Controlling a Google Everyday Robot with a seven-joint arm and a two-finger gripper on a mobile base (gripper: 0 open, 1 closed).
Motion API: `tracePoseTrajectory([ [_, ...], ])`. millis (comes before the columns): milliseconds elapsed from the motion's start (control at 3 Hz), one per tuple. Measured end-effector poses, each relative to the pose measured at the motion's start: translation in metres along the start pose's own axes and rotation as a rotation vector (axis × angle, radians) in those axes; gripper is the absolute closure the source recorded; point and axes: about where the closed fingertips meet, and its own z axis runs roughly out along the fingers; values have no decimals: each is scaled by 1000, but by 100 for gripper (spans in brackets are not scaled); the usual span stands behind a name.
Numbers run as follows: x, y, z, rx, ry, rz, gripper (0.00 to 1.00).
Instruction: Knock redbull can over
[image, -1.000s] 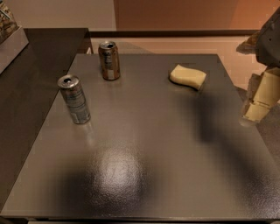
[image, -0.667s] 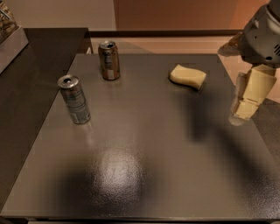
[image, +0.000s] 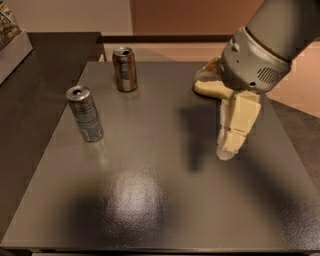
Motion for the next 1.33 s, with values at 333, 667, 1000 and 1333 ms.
tracePoseTrajectory([
  [333, -34, -5, 37, -1, -75, -51, 0],
  [667, -65, -21, 72, 20, -153, -79, 0],
  [1000, -95, -40, 97, 36, -224, -85, 0],
  [1333, -125, -49, 115, 32, -283, -89, 0],
])
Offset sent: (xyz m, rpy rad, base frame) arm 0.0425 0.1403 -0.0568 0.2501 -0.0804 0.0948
